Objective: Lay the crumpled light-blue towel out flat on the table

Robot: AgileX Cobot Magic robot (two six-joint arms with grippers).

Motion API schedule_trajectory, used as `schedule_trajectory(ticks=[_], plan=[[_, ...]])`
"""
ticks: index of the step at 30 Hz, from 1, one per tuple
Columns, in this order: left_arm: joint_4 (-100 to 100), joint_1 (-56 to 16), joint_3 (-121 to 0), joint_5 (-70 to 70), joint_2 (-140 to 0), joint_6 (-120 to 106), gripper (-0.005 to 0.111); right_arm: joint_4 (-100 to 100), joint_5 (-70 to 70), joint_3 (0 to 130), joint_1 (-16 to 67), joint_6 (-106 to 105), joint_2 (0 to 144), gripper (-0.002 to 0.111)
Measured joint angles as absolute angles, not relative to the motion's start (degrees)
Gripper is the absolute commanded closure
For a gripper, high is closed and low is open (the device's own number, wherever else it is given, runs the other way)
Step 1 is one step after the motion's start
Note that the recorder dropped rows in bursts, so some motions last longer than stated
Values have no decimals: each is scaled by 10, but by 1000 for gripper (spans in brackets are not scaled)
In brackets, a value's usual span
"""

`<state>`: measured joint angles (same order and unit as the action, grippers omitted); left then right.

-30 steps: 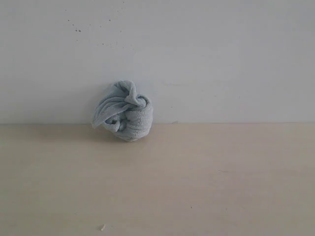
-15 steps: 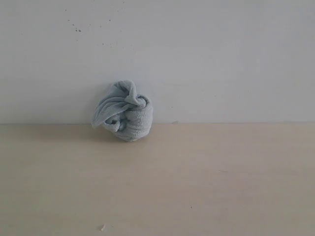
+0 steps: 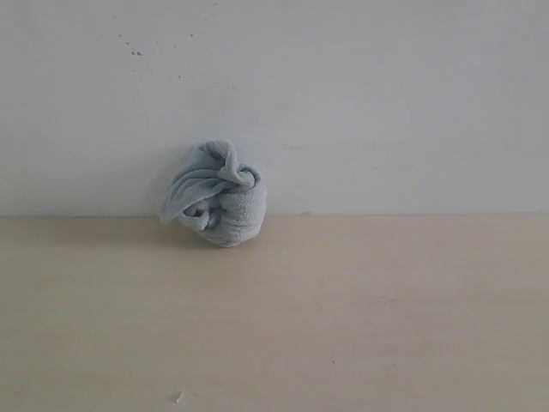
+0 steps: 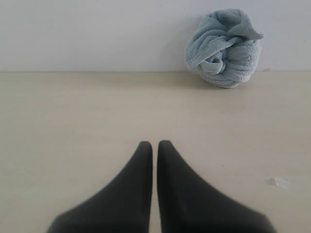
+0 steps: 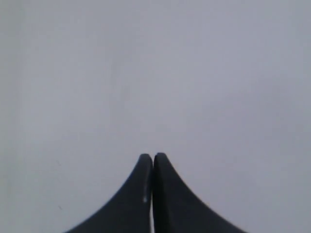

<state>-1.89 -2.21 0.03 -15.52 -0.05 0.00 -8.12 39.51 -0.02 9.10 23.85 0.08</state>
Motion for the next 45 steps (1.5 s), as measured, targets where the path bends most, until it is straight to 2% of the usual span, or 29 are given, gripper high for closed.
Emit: schedule_trajectory(ticks=[7,13,15,17,19,22,24,30,31,39,45], plan=[[-19,-22,0,-155,0,0,103,-48,531,0,91,374,1,109],[-19,-22,0,-155,0,0,103,-42,603,0,91,625,0,109],[-19,-22,0,-155,0,0,103,-76,557,2,91,681,1,109],[-19,-22,0,-155,0,0,103,-234,410,62,91,769,1,109],[-19,-22,0,-155,0,0,103,-465,336,153,91,873,34,109],[-19,-22,0,-155,0,0,103,-803,289,287,91,1045,168,108],[-19,-22,0,-155,0,0,103,-938,286,340,91,1119,288,102],[-19,-22,0,-155,0,0,103,-990,317,431,91,1081,547,60],[-19,-22,0,-155,0,0,103,-992,325,449,91,1072,590,56],[-19,-22,0,-155,0,0,103,-999,338,585,96,970,850,55],[-19,-22,0,-155,0,0,103,-1000,277,690,154,875,988,55]])
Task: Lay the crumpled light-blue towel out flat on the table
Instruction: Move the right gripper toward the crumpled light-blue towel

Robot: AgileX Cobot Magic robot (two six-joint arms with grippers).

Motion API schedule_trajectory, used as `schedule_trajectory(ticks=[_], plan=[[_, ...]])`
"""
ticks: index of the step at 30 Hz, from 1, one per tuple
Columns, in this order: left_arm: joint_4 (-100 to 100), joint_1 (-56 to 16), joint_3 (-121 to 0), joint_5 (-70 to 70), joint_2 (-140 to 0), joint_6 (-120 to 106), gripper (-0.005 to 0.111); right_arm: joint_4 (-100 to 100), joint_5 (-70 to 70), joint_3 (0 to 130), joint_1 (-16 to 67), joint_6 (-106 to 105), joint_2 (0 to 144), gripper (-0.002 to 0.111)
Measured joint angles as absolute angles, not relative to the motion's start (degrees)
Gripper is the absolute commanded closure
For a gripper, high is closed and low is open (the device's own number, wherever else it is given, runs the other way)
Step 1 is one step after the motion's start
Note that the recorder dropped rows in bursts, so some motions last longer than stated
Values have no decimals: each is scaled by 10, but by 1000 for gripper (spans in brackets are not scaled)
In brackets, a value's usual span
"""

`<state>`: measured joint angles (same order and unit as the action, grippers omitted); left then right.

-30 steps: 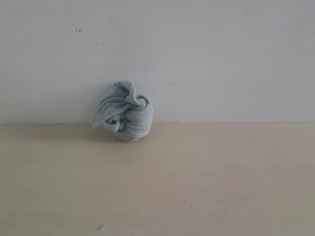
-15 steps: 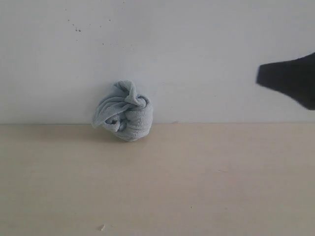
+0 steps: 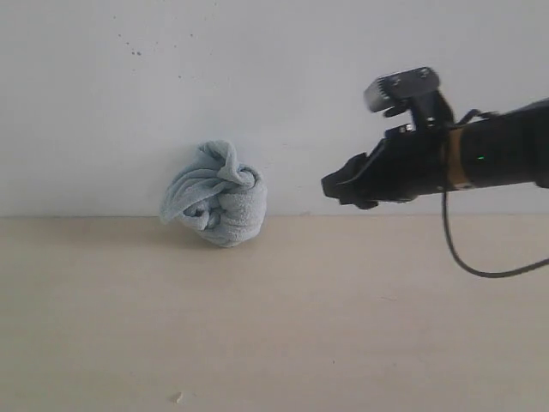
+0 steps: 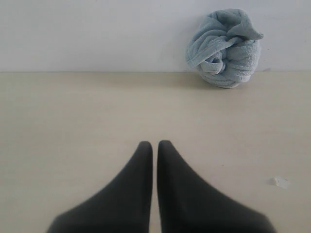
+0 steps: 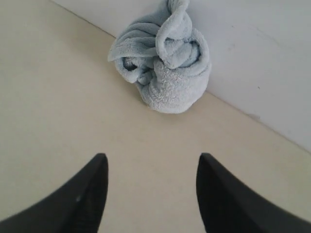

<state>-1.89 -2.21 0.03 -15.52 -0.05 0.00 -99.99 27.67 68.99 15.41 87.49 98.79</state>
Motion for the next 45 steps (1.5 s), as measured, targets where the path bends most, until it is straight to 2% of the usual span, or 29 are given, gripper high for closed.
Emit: schedule_trajectory(ticks=[5,10,15,21,25,30,35,38,45], plan=[[-19,-22,0,-155,0,0,103,-1001,196,801,217,828,1102,55],[-19,-22,0,-155,0,0,103,-1001,159,913,240,814,1212,55],[-19,-22,0,-155,0,0,103,-1001,147,954,232,806,1250,56],[-19,-22,0,-155,0,0,103,-1001,225,959,163,852,1226,56],[-19,-22,0,-155,0,0,103,-1001,188,982,146,862,1231,56],[-19,-22,0,-155,0,0,103,-1001,218,1117,146,954,1295,73],[-19,-22,0,-155,0,0,103,-1000,262,1246,146,1027,1375,66],[-19,-22,0,-155,0,0,103,-1000,280,1304,147,1039,1430,66],[-19,-22,0,-155,0,0,103,-1001,292,1313,165,1010,1478,66]])
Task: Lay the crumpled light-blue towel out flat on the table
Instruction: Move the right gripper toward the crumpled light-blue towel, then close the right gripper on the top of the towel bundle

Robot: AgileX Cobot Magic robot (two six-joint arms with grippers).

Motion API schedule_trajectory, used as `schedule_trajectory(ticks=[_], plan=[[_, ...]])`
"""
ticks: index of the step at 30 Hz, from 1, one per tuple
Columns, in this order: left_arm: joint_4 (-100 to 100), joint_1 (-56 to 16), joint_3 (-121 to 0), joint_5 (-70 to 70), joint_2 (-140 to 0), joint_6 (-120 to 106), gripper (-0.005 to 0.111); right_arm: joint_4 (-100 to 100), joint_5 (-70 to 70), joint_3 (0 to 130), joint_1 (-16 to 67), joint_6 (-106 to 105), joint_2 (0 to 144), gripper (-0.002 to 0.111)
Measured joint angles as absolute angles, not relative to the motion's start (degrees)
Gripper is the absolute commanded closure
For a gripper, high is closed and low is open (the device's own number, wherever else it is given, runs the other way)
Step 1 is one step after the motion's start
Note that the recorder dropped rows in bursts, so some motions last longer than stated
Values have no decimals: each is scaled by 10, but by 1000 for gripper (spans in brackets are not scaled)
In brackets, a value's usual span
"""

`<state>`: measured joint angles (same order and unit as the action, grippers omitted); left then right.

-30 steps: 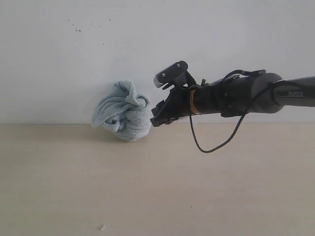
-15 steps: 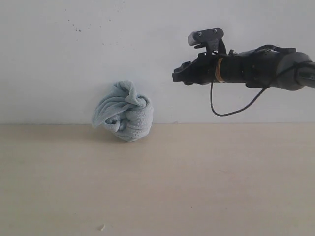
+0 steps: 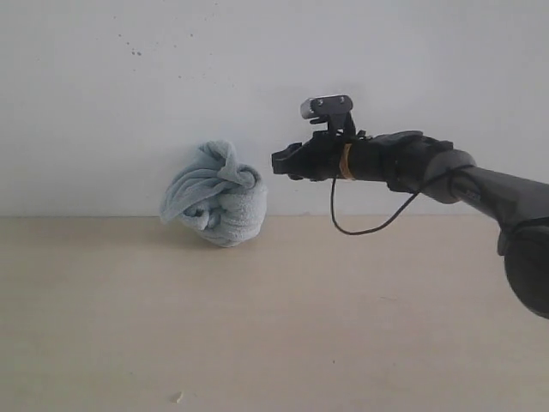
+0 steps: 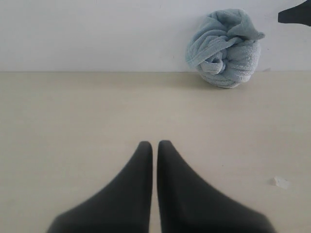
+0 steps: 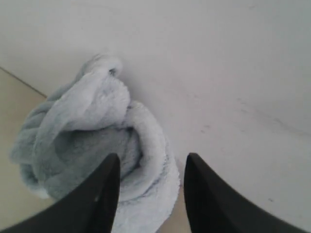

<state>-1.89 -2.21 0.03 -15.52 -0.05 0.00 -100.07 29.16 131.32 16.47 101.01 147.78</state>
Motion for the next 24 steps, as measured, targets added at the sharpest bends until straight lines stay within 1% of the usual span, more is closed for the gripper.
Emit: schedule_trajectory(ticks=[5,18,24], plan=[[-19,-22,0,-155,0,0,103,-1001,293,1316,208,917,1488,66],[-19,-22,0,-155,0,0,103,-1002,331,1316,209,751,1488,66],[-19,-22,0,-155,0,0,103,-1002,340,1316,208,711,1488,66]])
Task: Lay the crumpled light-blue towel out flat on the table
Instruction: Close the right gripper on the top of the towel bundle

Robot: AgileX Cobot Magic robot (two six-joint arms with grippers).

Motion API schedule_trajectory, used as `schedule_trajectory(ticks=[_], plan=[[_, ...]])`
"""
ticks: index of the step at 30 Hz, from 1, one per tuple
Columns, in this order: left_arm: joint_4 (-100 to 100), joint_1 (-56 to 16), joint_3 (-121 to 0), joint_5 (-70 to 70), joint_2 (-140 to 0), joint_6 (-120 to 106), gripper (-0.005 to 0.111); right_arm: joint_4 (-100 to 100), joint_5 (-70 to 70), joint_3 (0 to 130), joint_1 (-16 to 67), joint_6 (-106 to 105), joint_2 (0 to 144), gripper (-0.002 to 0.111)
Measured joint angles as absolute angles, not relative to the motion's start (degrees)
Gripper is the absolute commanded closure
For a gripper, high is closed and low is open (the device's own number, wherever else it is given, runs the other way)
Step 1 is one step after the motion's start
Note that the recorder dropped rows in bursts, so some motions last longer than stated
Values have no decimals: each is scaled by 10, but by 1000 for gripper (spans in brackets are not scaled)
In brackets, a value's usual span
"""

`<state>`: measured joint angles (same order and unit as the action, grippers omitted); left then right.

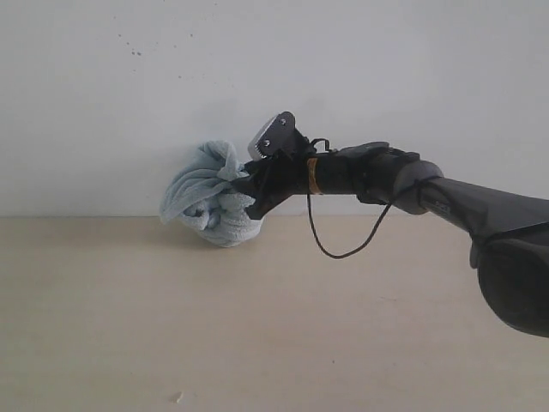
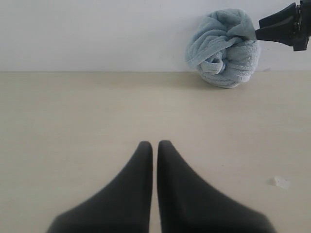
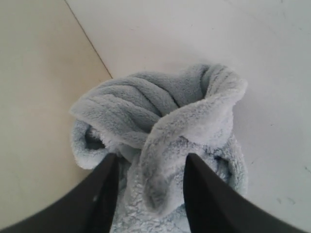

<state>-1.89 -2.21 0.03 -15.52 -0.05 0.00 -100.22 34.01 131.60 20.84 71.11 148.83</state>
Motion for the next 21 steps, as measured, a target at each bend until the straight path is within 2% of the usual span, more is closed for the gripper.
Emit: schedule_trajectory(ticks=[21], plan=[[-19,-22,0,-155,0,0,103,-1002,300,1318,220,621,1519,66]])
